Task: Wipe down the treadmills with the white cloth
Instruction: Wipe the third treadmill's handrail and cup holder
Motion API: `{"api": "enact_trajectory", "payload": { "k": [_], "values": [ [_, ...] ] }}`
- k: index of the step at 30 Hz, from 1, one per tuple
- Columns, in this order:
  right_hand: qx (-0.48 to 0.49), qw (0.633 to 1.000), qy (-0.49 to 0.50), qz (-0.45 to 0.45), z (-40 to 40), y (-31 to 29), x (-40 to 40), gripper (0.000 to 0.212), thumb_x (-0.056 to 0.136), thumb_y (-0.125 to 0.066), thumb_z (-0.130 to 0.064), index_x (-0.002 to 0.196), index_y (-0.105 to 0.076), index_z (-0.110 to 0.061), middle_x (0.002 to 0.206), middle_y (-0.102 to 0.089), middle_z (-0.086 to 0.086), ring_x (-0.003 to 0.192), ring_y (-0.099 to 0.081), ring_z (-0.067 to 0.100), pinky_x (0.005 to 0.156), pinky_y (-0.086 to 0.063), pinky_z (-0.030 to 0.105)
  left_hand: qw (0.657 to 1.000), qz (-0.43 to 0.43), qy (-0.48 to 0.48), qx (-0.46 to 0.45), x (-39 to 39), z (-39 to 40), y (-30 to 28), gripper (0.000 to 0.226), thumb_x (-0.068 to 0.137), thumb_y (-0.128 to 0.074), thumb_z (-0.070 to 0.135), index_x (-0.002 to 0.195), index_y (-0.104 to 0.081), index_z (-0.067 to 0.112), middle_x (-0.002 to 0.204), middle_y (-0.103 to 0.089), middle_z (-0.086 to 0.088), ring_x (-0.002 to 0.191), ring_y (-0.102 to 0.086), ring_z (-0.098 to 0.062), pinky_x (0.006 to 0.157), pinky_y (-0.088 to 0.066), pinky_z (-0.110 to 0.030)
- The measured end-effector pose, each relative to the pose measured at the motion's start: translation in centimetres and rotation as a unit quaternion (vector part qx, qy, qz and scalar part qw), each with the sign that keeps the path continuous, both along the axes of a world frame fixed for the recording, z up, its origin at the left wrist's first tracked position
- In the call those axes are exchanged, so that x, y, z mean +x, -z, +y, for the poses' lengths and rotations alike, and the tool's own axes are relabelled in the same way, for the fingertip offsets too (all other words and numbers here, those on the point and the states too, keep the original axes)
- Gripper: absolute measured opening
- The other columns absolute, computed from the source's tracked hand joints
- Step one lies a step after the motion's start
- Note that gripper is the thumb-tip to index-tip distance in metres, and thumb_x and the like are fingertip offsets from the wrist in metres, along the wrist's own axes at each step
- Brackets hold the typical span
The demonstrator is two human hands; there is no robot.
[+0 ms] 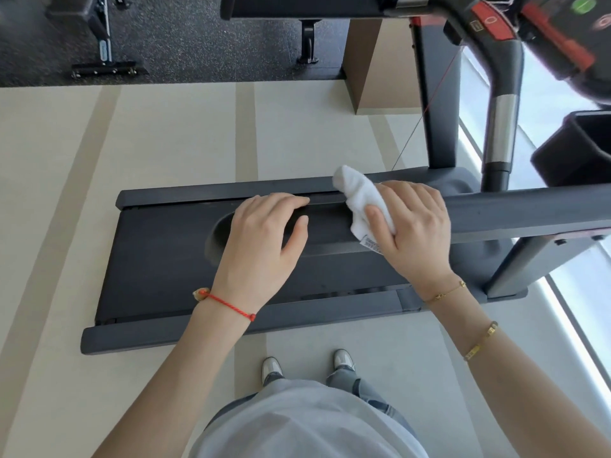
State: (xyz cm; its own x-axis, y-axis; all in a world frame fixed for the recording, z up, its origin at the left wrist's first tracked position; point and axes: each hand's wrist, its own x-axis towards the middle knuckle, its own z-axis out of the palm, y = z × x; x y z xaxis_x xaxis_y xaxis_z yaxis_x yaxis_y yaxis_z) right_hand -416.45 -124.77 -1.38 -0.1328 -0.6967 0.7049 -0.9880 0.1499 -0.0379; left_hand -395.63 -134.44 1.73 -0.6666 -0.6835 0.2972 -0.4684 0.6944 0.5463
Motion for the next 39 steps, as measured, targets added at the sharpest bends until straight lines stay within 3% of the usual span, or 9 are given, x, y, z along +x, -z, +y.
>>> {"api": "enact_trajectory", "payload": {
  "k": [8,11,15,20,24,31,34,36,39],
  "values": [
    [0.056,0.995,0.052,-0.058,4.4,-1.9,-8.2,0.036,0.101,-0.039,-0.03,0.074,-0.057,-0.015,0.066,-0.054,-0.002,0.061,-0.048,0.022,0.066,-0.039,0.033,0.999,-0.018,-0.017,-0.02,-6.7,3.4,0.1,0.022,0.098,-0.054,0.02,0.115,-0.067,0.016,0.114,-0.069,0.005,0.106,-0.062,-0.016,0.112,-0.03,-0.038],
    [0.211,0.968,0.087,-0.107,2.6,-3.5,-9.4,0.045,0.097,-0.035,-0.044,0.063,-0.047,-0.017,0.056,-0.049,0.0,0.055,-0.048,0.028,0.051,-0.035,0.031,0.998,-0.024,-0.039,-0.034,-8.3,4.2,0.2,0.022,0.098,-0.052,0.022,0.113,-0.068,0.017,0.111,-0.07,0.006,0.101,-0.064,-0.015,0.108,-0.033,-0.038],
    [0.378,0.91,0.037,-0.165,-1.0,-5.0,-9.2,0.05,0.096,-0.03,-0.05,0.057,-0.04,-0.021,0.06,-0.049,0.001,0.067,-0.051,0.03,0.06,-0.033,0.033,0.996,-0.031,-0.067,-0.042,-8.9,4.5,0.3,0.024,0.099,-0.049,0.026,0.11,-0.069,0.018,0.107,-0.071,0.007,0.097,-0.065,-0.015,0.103,-0.034,-0.035],
    [0.238,0.967,-0.011,-0.089,2.8,-3.8,-8.8,0.042,0.099,-0.029,-0.049,0.08,-0.056,-0.023,0.067,-0.053,-0.004,0.063,-0.053,0.024,0.059,-0.041,0.034,0.993,-0.03,-0.094,-0.059,-9.3,4.7,0.4,0.025,0.098,-0.048,0.027,0.105,-0.071,0.018,0.102,-0.072,0.008,0.094,-0.066,-0.016,0.1,-0.036,-0.035],
    [0.154,0.981,-0.102,-0.058,6.0,-2.6,-10.6,0.036,0.101,-0.04,-0.041,0.114,-0.064,-0.018,0.103,-0.065,-0.003,0.09,-0.06,0.022,0.085,-0.045,0.036,0.992,-0.026,-0.102,-0.063,-9.5,4.8,0.5,0.023,0.098,-0.049,0.025,0.104,-0.071,0.019,0.101,-0.072,0.009,0.094,-0.065,-0.015,0.101,-0.036,-0.035],
    [0.145,0.989,-0.006,-0.011,2.3,-2.9,-8.3,0.044,0.099,-0.035,-0.046,0.07,-0.052,-0.017,0.059,-0.048,-0.001,0.051,-0.047,0.023,0.05,-0.025,0.029,0.993,-0.018,-0.094,-0.068,-9.0,4.4,0.6,0.021,0.097,-0.052,0.022,0.103,-0.07,0.015,0.101,-0.072,0.004,0.095,-0.065,-0.02,0.103,-0.037,-0.037],
    [0.096,0.993,-0.071,0.002,1.7,-1.6,-5.5,0.04,0.101,-0.038,-0.044,0.095,-0.067,-0.017,0.08,-0.061,0.0,0.069,-0.057,0.023,0.065,-0.04,0.03,0.992,-0.012,-0.091,-0.086,-7.9,4.0,0.5,0.015,0.095,-0.056,0.016,0.1,-0.069,0.012,0.097,-0.071,0.001,0.092,-0.064,-0.023,0.099,-0.041,-0.041],
    [0.069,0.995,-0.076,0.015,1.5,-0.5,-3.7,0.041,0.1,-0.043,-0.045,0.113,-0.067,-0.014,0.101,-0.066,0.005,0.09,-0.062,0.026,0.086,-0.046,0.036,0.991,-0.013,-0.097,-0.09,-6.7,3.7,0.6,0.015,0.094,-0.055,0.015,0.1,-0.069,0.012,0.097,-0.071,0.001,0.093,-0.064,-0.024,0.1,-0.041,-0.042],
    [0.053,0.991,-0.072,0.095,2.4,0.4,-4.3,0.049,0.098,-0.045,-0.051,0.124,-0.064,-0.014,0.113,-0.066,0.01,0.105,-0.062,0.031,0.095,-0.047,0.045,0.991,-0.019,-0.102,-0.083,-4.9,3.3,0.7,0.019,0.095,-0.056,0.014,0.108,-0.069,0.013,0.107,-0.071,0.001,0.101,-0.064,-0.023,0.104,-0.039,-0.046]
  ]
}}
